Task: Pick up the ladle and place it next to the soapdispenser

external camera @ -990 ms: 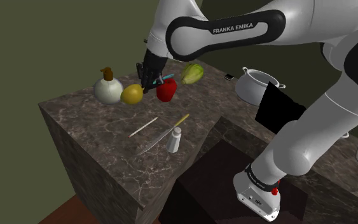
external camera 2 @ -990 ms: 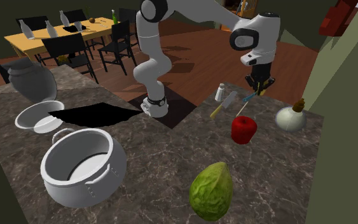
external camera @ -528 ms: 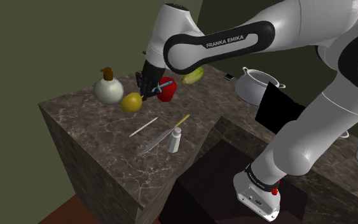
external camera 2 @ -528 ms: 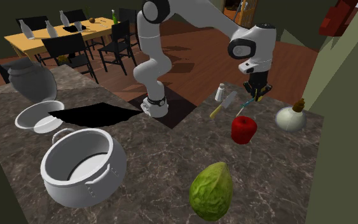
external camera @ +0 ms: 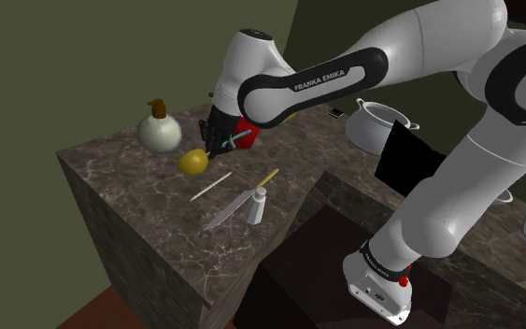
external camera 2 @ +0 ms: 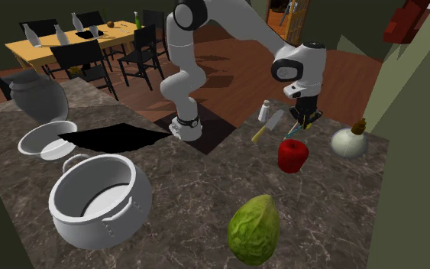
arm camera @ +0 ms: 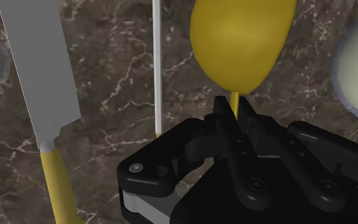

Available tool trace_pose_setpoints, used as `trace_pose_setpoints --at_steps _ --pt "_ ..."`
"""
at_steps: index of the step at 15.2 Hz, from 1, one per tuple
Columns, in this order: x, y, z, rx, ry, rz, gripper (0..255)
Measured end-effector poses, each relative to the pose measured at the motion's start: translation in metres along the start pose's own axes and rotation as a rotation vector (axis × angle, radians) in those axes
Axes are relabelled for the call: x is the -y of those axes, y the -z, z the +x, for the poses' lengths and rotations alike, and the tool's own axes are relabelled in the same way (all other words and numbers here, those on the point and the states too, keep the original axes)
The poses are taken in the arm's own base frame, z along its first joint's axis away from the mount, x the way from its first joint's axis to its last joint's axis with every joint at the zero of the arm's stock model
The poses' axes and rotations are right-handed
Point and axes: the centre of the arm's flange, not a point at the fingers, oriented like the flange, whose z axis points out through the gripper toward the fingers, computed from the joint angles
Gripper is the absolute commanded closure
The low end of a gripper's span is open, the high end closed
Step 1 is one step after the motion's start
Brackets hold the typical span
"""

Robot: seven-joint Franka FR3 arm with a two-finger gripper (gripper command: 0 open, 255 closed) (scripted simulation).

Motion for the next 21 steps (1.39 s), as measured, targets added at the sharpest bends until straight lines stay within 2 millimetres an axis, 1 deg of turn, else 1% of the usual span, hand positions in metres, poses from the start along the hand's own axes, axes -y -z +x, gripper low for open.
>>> trace_pose_setpoints --at_steps 4,9,12,16,17,21 --pt "-0.002 -0.02 0.0 0.0 0.0 0.0 255" --pt "-0.007 -0.047 0.005 -0.001 -0.003 0.003 255" --pt "-0.007 -0.051 0.005 0.0 -0.003 0.004 255" --pt "-0.008 -0.053 0.004 0.0 -0.001 0.002 255" --pt "-0.008 -0.053 0.004 0.0 -0.001 0.002 0" --pt "-0.009 -0.053 0.003 0.0 0.0 0.001 0"
